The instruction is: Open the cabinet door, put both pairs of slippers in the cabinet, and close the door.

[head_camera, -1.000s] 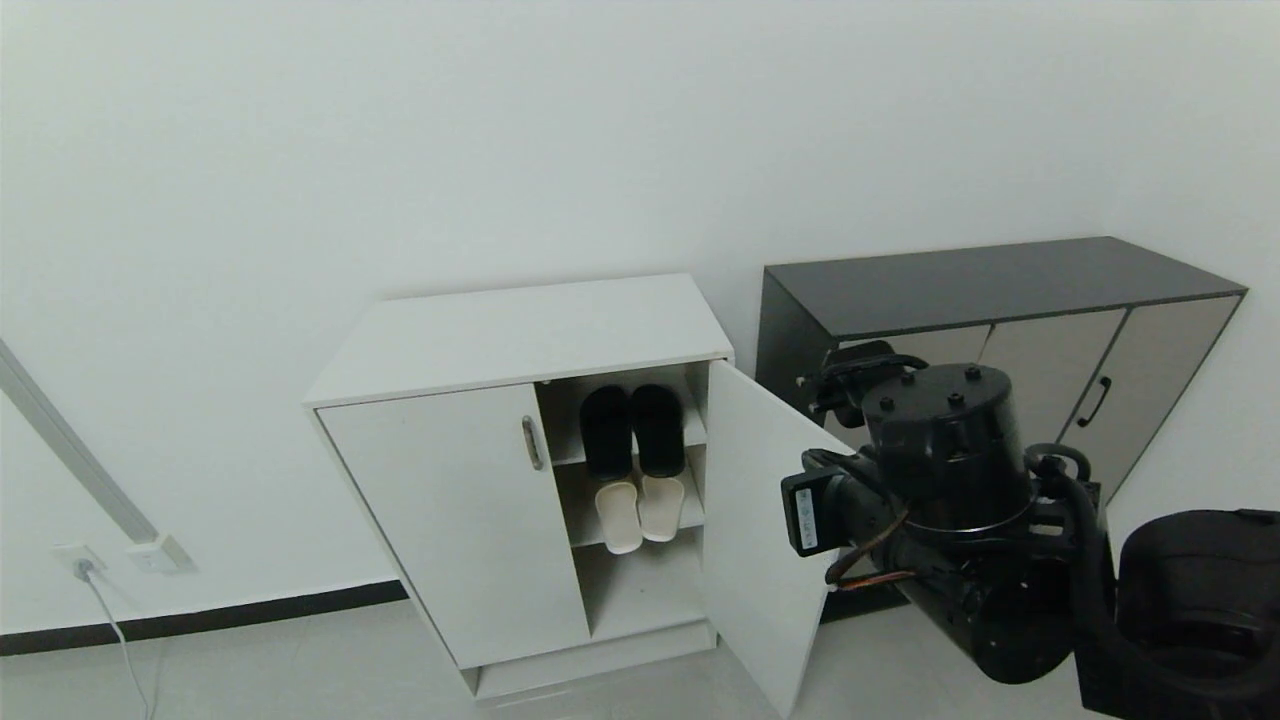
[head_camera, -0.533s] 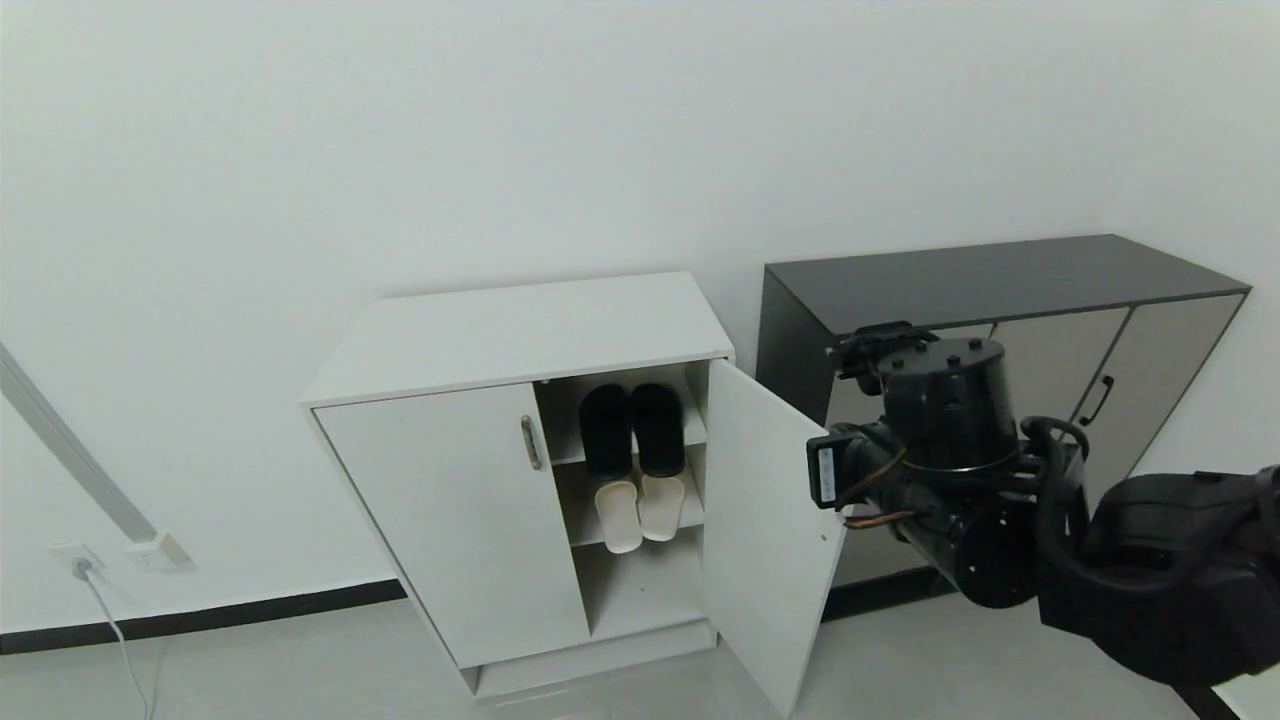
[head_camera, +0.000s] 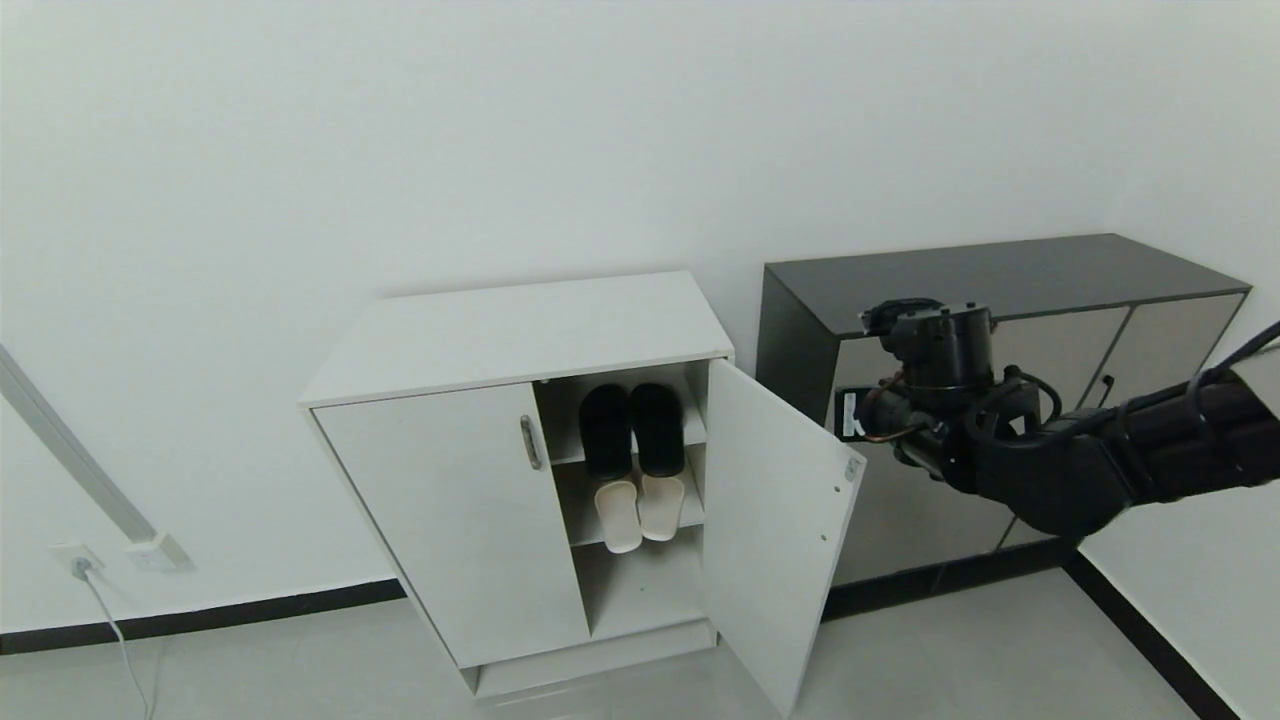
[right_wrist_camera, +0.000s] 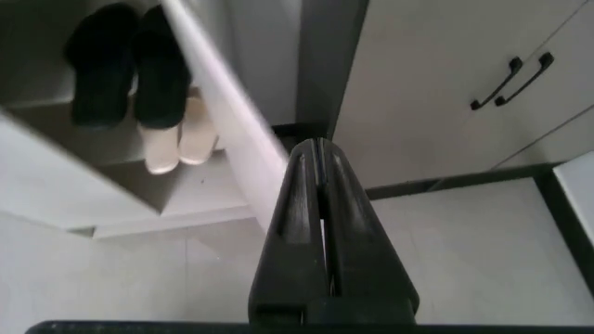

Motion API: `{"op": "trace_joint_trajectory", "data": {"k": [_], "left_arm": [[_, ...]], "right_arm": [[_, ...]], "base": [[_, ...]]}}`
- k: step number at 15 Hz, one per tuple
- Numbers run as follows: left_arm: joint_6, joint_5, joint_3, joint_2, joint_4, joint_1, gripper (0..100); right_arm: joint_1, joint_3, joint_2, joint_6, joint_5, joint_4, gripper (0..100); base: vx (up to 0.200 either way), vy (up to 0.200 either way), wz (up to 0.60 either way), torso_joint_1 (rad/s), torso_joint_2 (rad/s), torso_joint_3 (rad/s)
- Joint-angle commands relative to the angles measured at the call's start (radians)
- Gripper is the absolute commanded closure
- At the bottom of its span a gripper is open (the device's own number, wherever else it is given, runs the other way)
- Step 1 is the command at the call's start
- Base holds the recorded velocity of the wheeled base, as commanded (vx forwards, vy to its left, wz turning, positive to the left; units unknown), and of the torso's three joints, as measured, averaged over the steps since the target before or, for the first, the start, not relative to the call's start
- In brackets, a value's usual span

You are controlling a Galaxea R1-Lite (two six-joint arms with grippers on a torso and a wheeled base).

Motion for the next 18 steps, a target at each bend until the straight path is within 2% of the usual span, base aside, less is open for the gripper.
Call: {"op": "trace_joint_trajectory", "data": {"k": [1,2,6,18], "left_arm": [[0.000,0.000,0.000,0.001,0.000,0.000,100],[0.000,0.000,0.000,0.001,0.000,0.000,100],[0.000,0.000,0.000,0.001,0.000,0.000,100],[-0.002,0.000,0.000,0.001,0.000,0.000,100]], "right_arm": [[-0.043,-0.056,0.086,0.007,0.011,-0.015,100],[-0.057,-0.104,0.113,0.027,0.025,0.001,100],[-0.071,-0.128,0.133,0.076,0.091,0.076,100],[-0.049,-0.115,0.146,0.078,0.092,0.119,100]], "base": [[0.000,0.000,0.00,0.000,0.00,0.000],[0.000,0.000,0.00,0.000,0.00,0.000],[0.000,0.000,0.00,0.000,0.00,0.000],[0.000,0.000,0.00,0.000,0.00,0.000]]}}
